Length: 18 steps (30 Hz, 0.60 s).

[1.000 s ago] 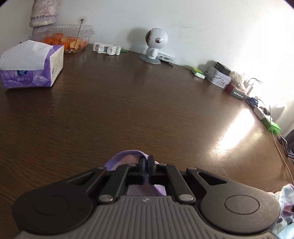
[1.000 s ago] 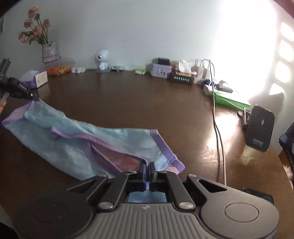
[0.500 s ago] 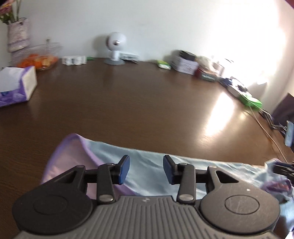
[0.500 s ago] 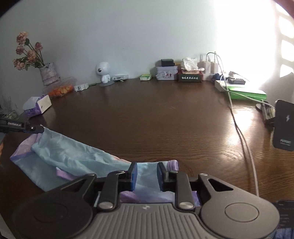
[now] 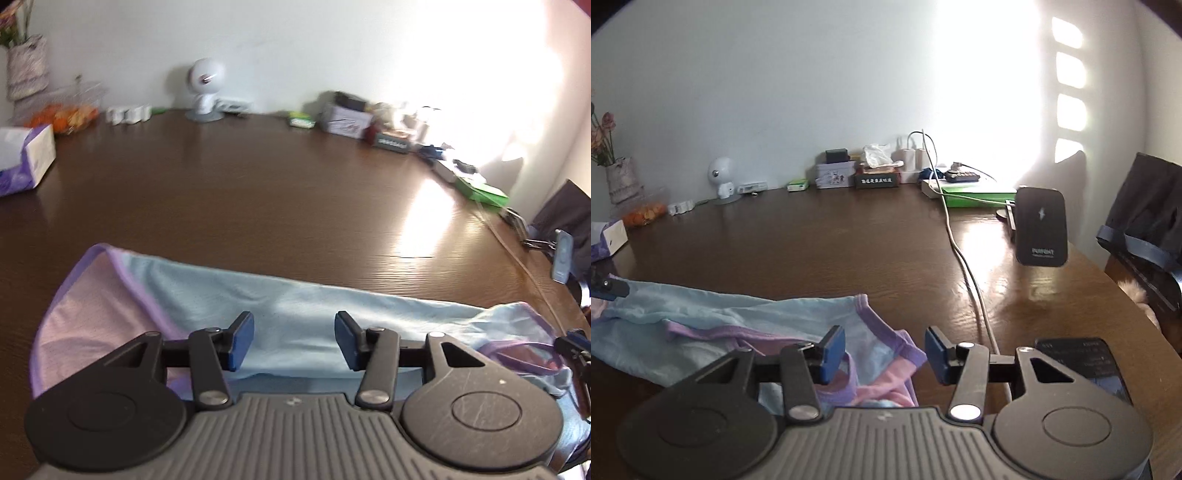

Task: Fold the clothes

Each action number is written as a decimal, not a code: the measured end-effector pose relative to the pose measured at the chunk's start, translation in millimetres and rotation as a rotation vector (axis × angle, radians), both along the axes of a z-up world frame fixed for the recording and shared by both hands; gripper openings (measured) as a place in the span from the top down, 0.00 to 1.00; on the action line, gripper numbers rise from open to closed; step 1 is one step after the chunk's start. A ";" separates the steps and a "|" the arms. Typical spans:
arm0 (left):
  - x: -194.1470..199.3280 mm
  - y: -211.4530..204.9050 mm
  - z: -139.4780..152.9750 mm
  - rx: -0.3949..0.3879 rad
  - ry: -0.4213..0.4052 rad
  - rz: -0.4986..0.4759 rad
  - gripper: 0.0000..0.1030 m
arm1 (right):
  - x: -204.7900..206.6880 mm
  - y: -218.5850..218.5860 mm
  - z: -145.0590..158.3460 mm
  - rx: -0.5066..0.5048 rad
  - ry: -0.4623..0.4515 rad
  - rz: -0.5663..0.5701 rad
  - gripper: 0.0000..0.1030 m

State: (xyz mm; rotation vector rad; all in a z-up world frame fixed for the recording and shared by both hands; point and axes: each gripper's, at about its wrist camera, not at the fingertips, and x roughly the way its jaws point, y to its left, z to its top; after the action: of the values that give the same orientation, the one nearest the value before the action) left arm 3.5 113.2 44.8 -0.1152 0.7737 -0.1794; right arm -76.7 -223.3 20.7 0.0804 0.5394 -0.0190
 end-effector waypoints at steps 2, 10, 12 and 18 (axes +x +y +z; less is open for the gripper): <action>-0.5 -19.4 0.1 0.030 -0.009 -0.034 0.51 | -4.5 -2.4 -4.8 0.019 -0.006 -0.006 0.55; 1.7 -45.5 -2.2 0.067 -0.001 -0.049 0.50 | -26.9 -29.8 -8.7 0.105 -0.002 0.024 0.66; 0.5 -46.5 -3.8 0.076 0.006 -0.042 0.50 | -29.2 -35.9 -11.2 0.126 0.029 0.053 0.88; -3.1 -51.1 -8.0 0.102 0.026 -0.042 0.50 | -18.9 -34.2 -21.9 0.114 0.061 0.107 0.92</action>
State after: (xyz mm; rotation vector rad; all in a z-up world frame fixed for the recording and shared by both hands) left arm 0.4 62.1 36.8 -0.0045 0.8098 -0.1784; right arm -95.6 -257.5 -1.2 0.1622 0.6055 0.1143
